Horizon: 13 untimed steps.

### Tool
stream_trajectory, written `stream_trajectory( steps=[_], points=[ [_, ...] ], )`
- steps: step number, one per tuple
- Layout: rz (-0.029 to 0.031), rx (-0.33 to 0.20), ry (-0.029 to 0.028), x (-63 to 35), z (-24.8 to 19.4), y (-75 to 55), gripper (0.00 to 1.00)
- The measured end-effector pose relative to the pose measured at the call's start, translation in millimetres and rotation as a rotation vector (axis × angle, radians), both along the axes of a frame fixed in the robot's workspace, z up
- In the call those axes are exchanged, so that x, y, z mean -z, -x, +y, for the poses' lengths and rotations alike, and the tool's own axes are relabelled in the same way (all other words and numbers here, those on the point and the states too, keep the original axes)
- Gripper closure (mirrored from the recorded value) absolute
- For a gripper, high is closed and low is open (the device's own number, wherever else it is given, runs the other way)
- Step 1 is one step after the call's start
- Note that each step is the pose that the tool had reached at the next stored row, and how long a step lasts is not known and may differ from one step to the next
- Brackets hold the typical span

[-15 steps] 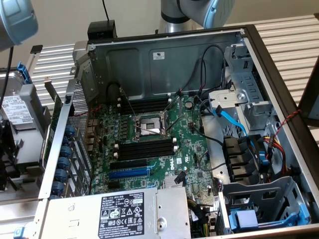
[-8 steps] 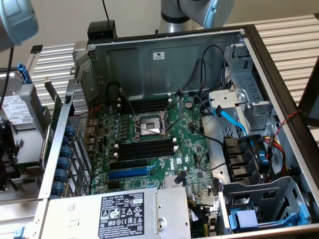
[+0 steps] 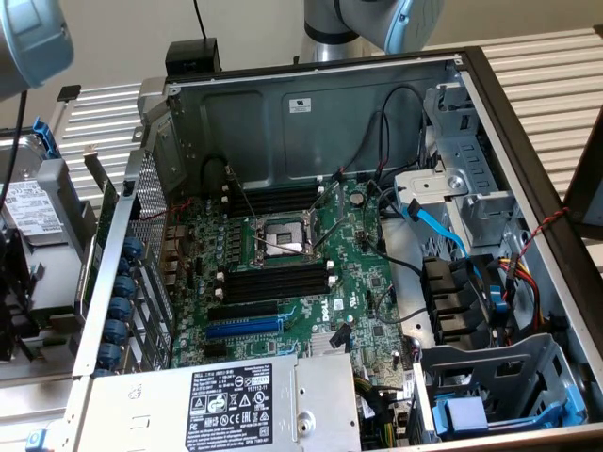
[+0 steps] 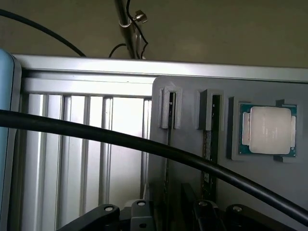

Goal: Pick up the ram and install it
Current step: 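Pick up the ram and move it above insertion slot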

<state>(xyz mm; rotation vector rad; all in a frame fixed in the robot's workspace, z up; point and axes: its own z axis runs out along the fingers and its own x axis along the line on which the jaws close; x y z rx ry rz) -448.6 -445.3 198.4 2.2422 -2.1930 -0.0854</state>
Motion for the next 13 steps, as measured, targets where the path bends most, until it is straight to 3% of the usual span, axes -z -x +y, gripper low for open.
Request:
stream_trajectory(
  steps=[8,11,13],
  points=[
    [0.0011,0.000,0.0002,0.1,0.2,-0.1,0.64],
    [0.0015,0.000,0.0001,0.3,0.2,-0.1,0.73],
    [0.0017,0.000,0.0003,0.2,0.2,-0.1,0.85]
  ],
)
